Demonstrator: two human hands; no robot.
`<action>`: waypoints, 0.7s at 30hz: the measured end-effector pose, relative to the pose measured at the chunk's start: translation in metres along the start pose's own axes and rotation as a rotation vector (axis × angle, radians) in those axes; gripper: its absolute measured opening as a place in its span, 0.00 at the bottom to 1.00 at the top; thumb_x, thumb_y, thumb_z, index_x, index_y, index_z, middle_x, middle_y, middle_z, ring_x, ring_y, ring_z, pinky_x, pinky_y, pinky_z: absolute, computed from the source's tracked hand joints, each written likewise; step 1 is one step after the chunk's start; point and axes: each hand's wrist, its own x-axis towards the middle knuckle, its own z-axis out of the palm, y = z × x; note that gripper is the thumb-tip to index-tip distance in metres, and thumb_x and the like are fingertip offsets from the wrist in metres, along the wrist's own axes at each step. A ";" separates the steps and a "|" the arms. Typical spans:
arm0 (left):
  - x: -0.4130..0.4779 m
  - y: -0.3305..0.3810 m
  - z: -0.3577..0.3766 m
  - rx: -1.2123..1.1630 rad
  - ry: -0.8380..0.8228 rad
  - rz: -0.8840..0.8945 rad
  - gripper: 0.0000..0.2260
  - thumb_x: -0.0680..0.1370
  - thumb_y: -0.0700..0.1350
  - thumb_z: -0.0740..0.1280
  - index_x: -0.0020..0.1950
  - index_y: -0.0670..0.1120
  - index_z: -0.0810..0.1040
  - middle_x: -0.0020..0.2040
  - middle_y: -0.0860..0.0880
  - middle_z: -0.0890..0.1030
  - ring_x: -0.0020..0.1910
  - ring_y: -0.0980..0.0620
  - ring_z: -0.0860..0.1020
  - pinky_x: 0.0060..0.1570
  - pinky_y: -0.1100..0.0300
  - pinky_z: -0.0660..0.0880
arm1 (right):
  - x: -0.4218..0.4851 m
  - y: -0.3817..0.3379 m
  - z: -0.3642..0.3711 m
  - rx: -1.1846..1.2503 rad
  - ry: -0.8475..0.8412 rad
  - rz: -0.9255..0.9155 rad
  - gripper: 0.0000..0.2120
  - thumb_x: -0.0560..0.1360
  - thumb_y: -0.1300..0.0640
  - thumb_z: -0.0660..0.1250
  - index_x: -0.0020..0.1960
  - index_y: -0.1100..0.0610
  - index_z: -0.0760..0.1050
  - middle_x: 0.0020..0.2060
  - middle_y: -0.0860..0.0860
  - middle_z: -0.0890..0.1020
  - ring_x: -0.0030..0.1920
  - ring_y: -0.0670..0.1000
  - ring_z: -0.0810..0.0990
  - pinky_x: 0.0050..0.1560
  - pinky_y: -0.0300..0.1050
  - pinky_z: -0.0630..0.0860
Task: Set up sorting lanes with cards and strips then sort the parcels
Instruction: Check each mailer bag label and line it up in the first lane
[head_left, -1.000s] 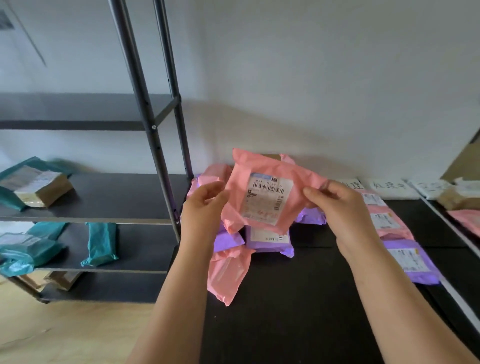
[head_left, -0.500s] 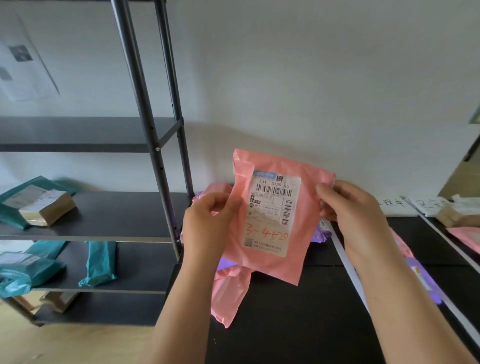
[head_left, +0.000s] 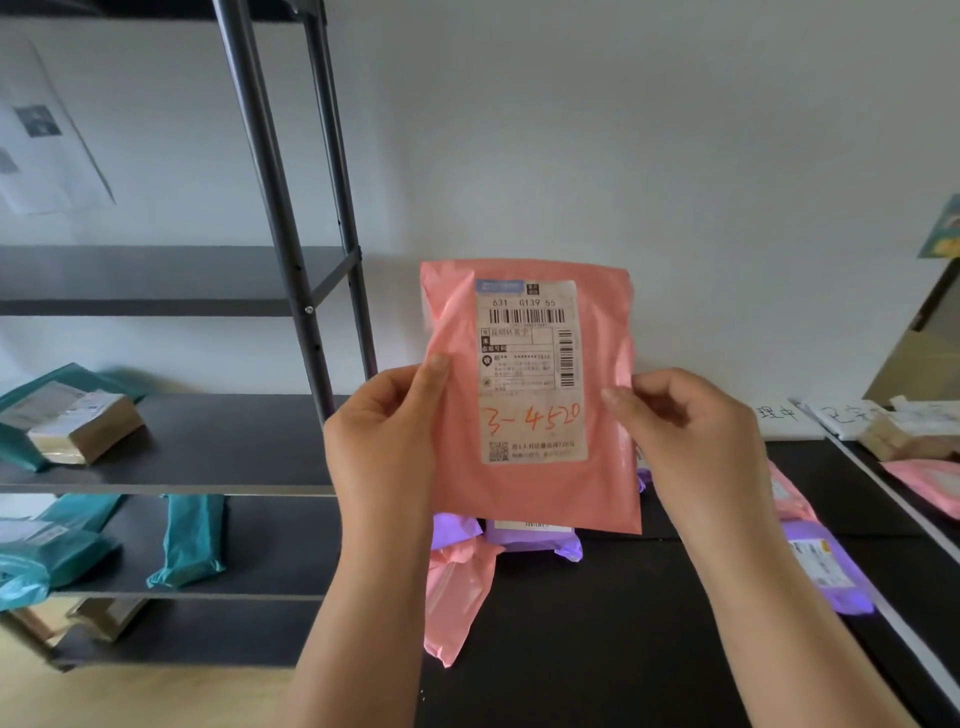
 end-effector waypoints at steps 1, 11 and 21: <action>-0.001 0.002 0.000 -0.004 -0.004 -0.008 0.09 0.76 0.53 0.72 0.36 0.54 0.84 0.33 0.60 0.83 0.30 0.66 0.78 0.25 0.74 0.69 | -0.001 -0.002 -0.001 -0.014 0.018 -0.024 0.04 0.74 0.51 0.73 0.43 0.51 0.82 0.36 0.40 0.83 0.38 0.42 0.79 0.37 0.31 0.71; -0.008 0.012 -0.007 -0.049 -0.039 -0.063 0.14 0.75 0.60 0.71 0.36 0.51 0.84 0.30 0.55 0.80 0.28 0.60 0.73 0.26 0.66 0.69 | -0.006 -0.019 -0.010 0.043 0.016 -0.036 0.12 0.76 0.47 0.69 0.38 0.53 0.79 0.32 0.46 0.80 0.35 0.50 0.76 0.32 0.38 0.68; -0.004 0.019 -0.022 -0.010 -0.242 -0.087 0.13 0.70 0.64 0.68 0.43 0.58 0.85 0.39 0.54 0.84 0.38 0.55 0.80 0.41 0.52 0.78 | -0.009 -0.036 -0.018 0.152 0.017 0.025 0.16 0.77 0.47 0.69 0.36 0.56 0.77 0.34 0.58 0.77 0.35 0.58 0.73 0.39 0.49 0.67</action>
